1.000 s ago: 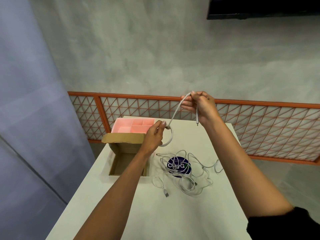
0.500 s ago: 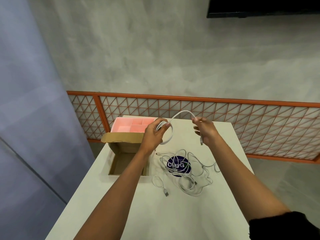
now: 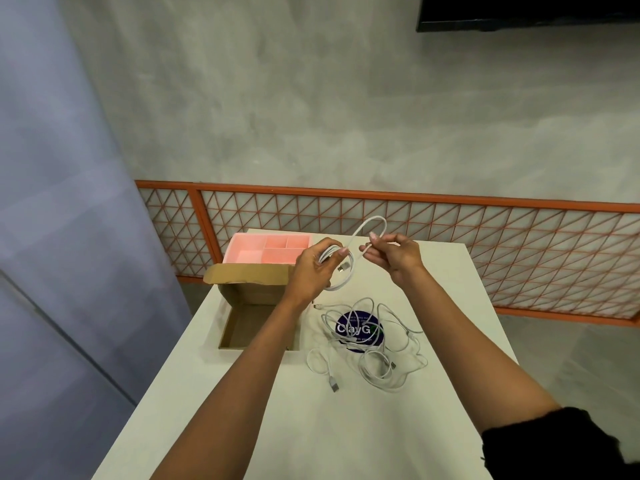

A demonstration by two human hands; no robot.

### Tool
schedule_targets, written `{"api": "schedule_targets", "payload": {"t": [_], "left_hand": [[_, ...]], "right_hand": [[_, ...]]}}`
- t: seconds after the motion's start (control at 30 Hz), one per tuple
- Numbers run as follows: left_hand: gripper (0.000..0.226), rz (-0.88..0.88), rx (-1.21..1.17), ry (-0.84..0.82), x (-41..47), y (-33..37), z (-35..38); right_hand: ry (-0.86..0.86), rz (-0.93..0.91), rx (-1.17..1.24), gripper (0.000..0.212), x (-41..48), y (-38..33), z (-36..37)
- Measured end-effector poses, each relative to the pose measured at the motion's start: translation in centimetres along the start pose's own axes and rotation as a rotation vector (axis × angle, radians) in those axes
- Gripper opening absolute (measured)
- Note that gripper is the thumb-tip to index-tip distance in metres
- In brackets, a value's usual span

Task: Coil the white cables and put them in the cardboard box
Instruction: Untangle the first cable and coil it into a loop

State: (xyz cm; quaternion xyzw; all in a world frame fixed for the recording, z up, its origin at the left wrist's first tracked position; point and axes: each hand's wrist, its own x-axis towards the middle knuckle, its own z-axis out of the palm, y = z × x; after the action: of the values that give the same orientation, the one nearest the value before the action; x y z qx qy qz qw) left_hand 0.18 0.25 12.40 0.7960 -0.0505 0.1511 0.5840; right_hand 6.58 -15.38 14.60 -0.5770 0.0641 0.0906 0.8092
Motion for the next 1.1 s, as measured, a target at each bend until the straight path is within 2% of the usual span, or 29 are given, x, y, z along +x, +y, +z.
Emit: {"api": "schedule_targets", "payload": {"t": [0.2, 0.27, 0.43, 0.63, 0.73, 0.8, 0.87, 0.97, 1.03, 1.1], "left_hand": [[0.018, -0.021, -0.06, -0.021, 0.0, -0.2, -0.2], [0.015, -0.007, -0.054, -0.018, 0.1, -0.4, -0.2], [0.016, -0.015, 0.013, 0.034, 0.3, -1.4, -0.3], [0.02, -0.067, 0.072, 0.127, 0.5, -1.8, 0.1], [0.023, -0.103, 0.042, 0.158, 0.7, -1.6, 0.1], [0.023, -0.117, 0.033, 0.178, 0.8, -1.5, 0.1], [0.023, -0.129, 0.057, 0.195, 0.9, -1.5, 0.2], [0.026, -0.173, 0.09, 0.241, 1.1, -1.3, 0.5], [0.029, -0.196, 0.084, 0.292, 1.3, -1.2, 0.4], [0.031, -0.213, 0.08, 0.324, 1.4, -1.4, -0.1]], "right_hand": [[-0.096, 0.14, -0.019, 0.016, -0.1, 0.2, 1.1], [-0.152, 0.212, -0.11, 0.009, -0.1, 0.5, 1.2], [-0.335, 0.342, -0.397, 0.008, -0.7, 0.8, 1.3], [-0.45, 0.375, -0.335, 0.032, -1.5, 0.3, 1.7], [-0.517, 0.286, -0.396, 0.025, -2.3, -0.3, 1.8], [-0.471, 0.152, -0.466, 0.033, -2.5, -0.6, 2.0], [-0.375, -0.002, -0.649, 0.032, -2.7, -0.9, 2.3], [-0.249, -0.191, -0.997, 0.015, -3.2, -1.9, 3.2], [-0.221, -0.286, -1.125, 0.008, -3.8, -2.9, 3.5], [-0.235, -0.351, -1.165, 0.009, -4.3, -3.9, 3.5]]}}
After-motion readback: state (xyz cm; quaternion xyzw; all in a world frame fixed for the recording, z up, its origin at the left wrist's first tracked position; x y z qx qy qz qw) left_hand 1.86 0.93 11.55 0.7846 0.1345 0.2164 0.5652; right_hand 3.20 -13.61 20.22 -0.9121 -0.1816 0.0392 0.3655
